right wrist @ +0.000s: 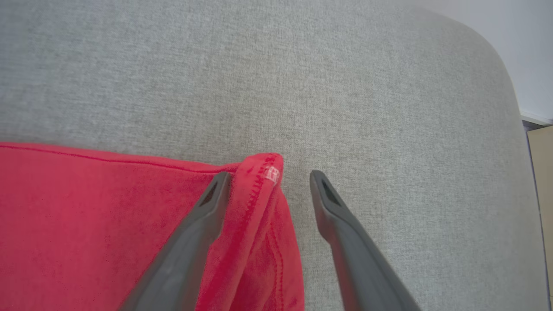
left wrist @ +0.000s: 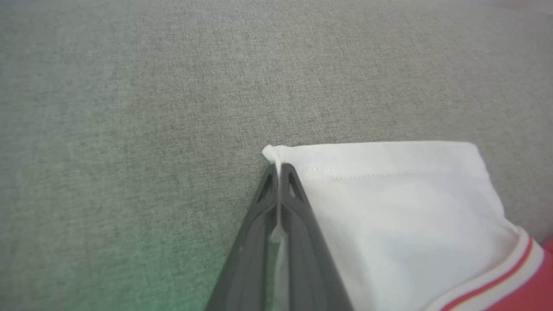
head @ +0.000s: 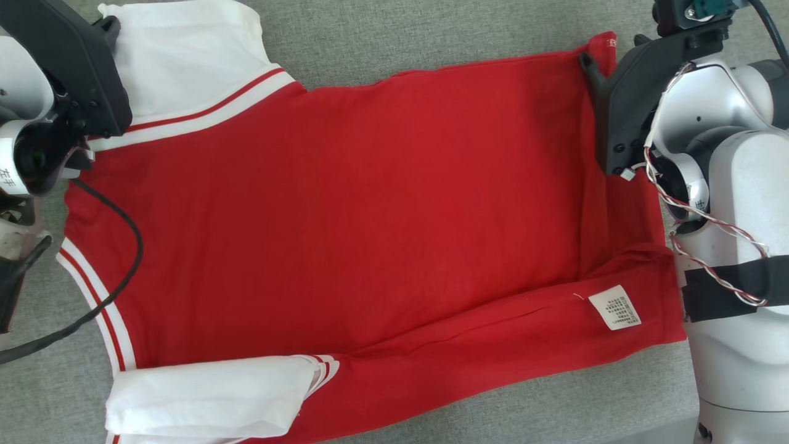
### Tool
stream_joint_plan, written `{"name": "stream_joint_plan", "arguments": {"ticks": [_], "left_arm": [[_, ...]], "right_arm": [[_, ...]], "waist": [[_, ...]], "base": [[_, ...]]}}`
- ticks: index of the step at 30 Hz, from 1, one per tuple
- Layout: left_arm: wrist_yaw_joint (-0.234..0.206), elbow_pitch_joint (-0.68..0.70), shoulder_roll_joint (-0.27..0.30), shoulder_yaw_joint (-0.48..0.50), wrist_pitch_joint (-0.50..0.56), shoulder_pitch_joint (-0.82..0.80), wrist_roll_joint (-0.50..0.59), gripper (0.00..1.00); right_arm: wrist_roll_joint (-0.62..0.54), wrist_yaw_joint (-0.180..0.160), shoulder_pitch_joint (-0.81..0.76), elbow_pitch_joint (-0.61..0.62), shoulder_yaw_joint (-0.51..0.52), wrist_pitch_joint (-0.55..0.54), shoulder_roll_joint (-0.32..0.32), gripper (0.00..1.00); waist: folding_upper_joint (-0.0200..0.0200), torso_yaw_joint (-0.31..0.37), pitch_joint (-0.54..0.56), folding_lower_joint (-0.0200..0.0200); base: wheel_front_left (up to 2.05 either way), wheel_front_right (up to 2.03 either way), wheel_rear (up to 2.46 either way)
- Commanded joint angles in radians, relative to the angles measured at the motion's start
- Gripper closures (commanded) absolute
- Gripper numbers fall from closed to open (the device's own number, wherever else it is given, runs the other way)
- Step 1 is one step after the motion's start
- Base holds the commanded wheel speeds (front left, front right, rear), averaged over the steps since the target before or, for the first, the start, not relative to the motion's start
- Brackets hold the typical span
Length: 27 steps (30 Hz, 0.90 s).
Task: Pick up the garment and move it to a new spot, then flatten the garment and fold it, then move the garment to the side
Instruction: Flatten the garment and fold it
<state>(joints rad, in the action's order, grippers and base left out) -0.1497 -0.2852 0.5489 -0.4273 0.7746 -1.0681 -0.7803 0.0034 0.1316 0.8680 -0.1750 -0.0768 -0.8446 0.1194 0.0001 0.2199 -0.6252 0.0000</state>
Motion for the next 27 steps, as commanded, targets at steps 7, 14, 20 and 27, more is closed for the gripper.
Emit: {"name": "stream_joint_plan", "arguments": {"ticks": [7, 14, 20, 27], "left_arm": [[-0.007, -0.006, 0.001, -0.013, 0.008, 0.014, 0.0, 1.0], [-0.01, 0.0, 0.009, -0.015, 0.012, 0.014, 0.001, 1.0], [-0.013, 0.011, 0.015, -0.015, 0.016, 0.008, 0.001, 1.0], [0.016, 0.033, 0.02, 0.011, -0.078, 0.002, 0.009, 1.0]], "right_arm": [[-0.027, -0.002, 0.012, -0.038, 0.037, 0.015, 0.021, 0.22], [-0.032, -0.002, 0.017, -0.065, 0.049, 0.023, 0.001, 0.6], [-0.012, -0.002, 0.028, -0.123, 0.081, 0.017, -0.011, 1.0], [-0.013, -0.002, 0.03, -0.138, 0.153, 0.09, -0.033, 1.0]], "waist": [[-0.0001, -0.01, -0.011, 0.0], [-0.0001, -0.014, -0.017, 0.0], [-0.0001, -0.022, -0.024, 0.0], [-0.0001, -0.033, -0.018, 0.0]], "base": [[0.0, 0.0, 0.0], [0.0, 0.0, 0.0], [0.0, 0.0, 0.0], [0.0, 0.0, 0.0]]}}
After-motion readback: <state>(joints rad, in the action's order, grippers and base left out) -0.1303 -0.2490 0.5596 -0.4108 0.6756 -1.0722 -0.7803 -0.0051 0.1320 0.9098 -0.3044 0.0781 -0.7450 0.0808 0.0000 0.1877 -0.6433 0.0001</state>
